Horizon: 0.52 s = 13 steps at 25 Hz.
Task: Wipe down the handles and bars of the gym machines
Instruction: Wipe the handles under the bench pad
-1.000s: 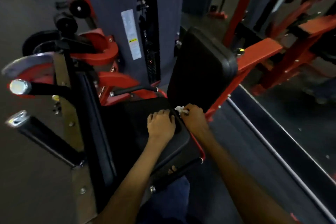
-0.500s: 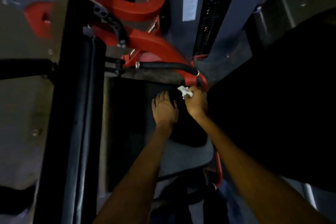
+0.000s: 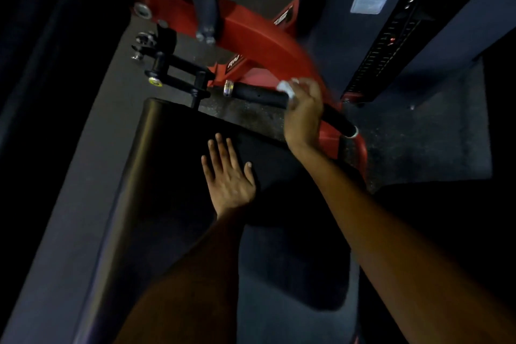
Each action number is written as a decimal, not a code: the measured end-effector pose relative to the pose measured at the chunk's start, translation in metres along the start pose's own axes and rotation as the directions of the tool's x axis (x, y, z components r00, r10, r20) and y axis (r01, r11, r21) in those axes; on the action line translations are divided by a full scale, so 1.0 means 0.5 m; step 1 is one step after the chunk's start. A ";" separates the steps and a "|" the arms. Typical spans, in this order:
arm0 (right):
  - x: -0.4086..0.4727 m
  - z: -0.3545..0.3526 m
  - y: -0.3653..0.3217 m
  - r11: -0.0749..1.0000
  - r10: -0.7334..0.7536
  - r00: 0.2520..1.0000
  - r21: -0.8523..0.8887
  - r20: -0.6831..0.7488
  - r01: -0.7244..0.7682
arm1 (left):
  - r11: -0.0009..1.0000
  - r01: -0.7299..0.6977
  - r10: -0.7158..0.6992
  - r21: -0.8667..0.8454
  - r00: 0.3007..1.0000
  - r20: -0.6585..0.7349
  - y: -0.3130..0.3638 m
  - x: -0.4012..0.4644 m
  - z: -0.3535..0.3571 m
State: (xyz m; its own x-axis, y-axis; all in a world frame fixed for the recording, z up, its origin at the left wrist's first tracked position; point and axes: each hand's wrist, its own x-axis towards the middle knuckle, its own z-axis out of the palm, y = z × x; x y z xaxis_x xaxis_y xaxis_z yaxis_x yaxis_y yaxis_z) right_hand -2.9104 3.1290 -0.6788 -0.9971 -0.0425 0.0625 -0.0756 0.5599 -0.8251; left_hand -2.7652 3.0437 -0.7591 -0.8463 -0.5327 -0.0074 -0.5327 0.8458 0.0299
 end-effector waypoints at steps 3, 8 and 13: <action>0.056 0.103 -0.022 0.918 -0.335 0.878 -0.093 0.341 0.386 | 1.000 0.025 -0.024 0.017 0.998 -0.054 0.000 0.000 0.009; 0.015 0.063 0.098 0.791 -0.502 0.819 -0.235 0.278 0.565 | 0.999 0.032 -0.030 0.021 0.996 -0.080 0.000 -0.004 0.014; 0.034 0.047 0.057 0.968 -0.188 0.981 -0.164 0.041 0.192 | 0.999 0.035 -0.033 0.019 0.996 -0.077 0.003 0.003 0.011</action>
State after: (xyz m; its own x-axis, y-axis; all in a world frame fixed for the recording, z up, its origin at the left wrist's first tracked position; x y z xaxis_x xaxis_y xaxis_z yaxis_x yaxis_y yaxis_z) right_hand -2.9293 3.1248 -0.7146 -0.9643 -0.1807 0.1938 -0.2649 0.6690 -0.6945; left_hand -2.7674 3.0445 -0.7643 -0.8249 -0.5611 0.0685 -0.5618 0.8272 0.0105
